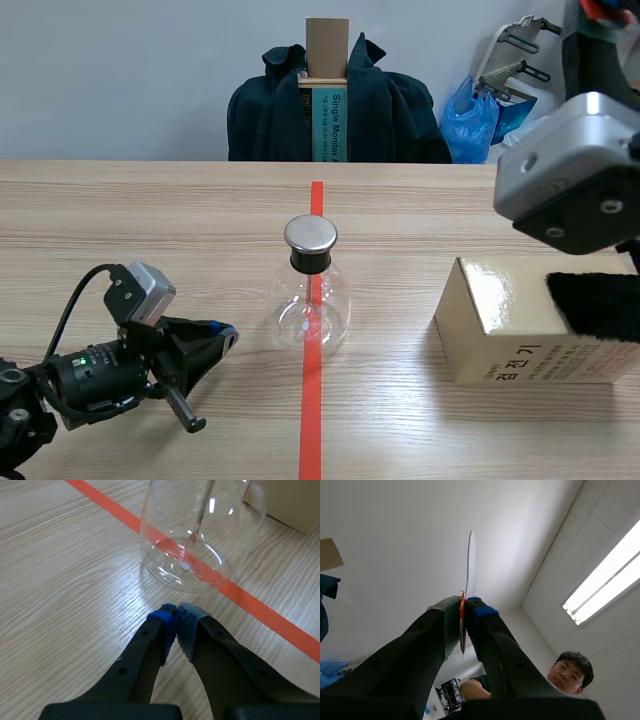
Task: Do the electroscope experiment.
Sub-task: 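Bring the plate to the electroscope and point at the metal foil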
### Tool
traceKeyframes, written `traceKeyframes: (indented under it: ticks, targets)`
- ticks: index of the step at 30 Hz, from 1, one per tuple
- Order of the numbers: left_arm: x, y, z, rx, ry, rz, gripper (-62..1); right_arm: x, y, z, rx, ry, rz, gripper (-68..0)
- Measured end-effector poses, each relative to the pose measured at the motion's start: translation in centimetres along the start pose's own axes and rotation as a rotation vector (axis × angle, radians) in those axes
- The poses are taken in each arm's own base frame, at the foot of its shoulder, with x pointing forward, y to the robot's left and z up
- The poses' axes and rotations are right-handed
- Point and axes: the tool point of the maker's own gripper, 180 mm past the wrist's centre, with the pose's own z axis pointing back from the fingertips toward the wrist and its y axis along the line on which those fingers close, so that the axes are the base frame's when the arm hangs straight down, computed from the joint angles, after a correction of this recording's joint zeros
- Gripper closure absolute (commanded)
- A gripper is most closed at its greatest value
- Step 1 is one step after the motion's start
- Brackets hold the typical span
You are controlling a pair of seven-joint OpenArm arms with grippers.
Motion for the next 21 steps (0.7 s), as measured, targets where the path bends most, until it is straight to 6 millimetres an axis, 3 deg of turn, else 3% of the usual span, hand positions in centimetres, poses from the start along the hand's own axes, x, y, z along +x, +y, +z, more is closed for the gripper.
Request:
traceKeyframes:
  ticks: [9, 16, 21]
  targets:
    - [-0.4, 0.7, 0.0, 0.027, -0.012, 0.009, -3.7, 0.0, 0.2, 0.0, 0.010, -0.003, 0.001, -0.8]
    - [0.1, 0.1, -0.8, 0.027, -0.036, 0.020, -3.7, 0.0, 1.7, -0.1, 0.079, 0.012, -0.058, -0.7]
    - [0.6, -0.6, -1.6, 0.025, -0.059, 0.034, -3.7, 1.5, 3.8, -1.1, 0.097, -0.022, -0.119, -0.7]
